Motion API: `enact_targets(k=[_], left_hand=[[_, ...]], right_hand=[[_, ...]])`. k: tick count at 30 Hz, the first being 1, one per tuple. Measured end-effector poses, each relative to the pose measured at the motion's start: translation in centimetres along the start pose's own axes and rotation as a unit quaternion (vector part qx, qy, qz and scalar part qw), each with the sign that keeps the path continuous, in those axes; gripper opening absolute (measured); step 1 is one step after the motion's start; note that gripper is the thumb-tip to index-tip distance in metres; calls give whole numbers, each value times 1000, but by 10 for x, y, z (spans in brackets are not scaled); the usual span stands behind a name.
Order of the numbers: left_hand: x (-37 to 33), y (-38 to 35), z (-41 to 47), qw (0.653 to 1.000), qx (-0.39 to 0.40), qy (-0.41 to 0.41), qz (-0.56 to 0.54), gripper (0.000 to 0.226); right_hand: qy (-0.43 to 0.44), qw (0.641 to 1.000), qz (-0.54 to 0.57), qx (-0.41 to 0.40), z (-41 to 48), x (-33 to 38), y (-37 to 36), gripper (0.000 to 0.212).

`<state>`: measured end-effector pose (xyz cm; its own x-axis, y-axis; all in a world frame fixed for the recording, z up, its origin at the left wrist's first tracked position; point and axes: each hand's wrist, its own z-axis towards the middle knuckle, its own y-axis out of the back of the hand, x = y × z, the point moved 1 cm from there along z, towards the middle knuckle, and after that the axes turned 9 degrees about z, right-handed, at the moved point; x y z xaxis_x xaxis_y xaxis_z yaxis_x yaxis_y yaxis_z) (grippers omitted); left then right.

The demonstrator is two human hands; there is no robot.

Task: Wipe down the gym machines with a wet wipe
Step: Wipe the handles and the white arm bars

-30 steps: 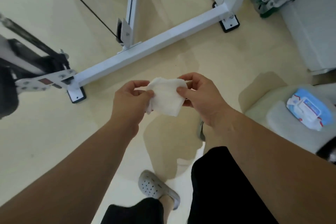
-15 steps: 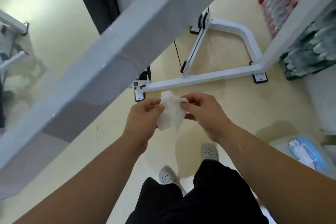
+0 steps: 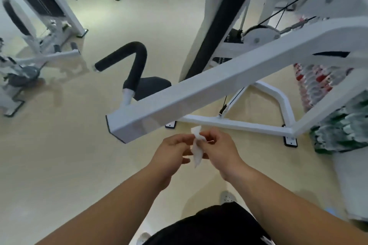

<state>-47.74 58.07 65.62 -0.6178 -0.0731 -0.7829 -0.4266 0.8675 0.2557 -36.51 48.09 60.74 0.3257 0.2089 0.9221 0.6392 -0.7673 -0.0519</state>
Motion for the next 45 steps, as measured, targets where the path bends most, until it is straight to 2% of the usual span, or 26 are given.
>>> enact_targets(k=[5,10,14,18,23,28,33,37,41,45], left_hand=[[93,101,-60,998,-32,47,-4,22],[155,200,-107,991,-106,76,-41,19],[176,262,-125,982,-144,72,-102,16],[172,326,-124,973,-196,46,-108,14],[147,409,-98,960,-271,24,-72,17],[117,492,-45,962,-272,-15,-29,18],[70,567,50,969,-244,-44,2,20],[24,613,129,975,-213,-57,23,19],[-23,645,201,979,-179,-82,53,18],[-64,664,284,986,-118,-90,71,20]], right_hand=[[-25,998,-32,52,-56,-19,-107,24],[-18,987,-70,147,-88,-13,-213,25],[-1,969,-114,218,-95,-12,-297,13],[34,961,-130,240,-78,13,-372,7],[94,972,-140,165,-8,55,-432,12],[65,988,-102,97,75,84,-470,10],[49,994,-55,78,174,109,-516,7],[47,995,-60,60,239,144,-536,10],[91,992,-82,3,296,183,-538,12],[103,991,-45,-73,355,211,-527,10]])
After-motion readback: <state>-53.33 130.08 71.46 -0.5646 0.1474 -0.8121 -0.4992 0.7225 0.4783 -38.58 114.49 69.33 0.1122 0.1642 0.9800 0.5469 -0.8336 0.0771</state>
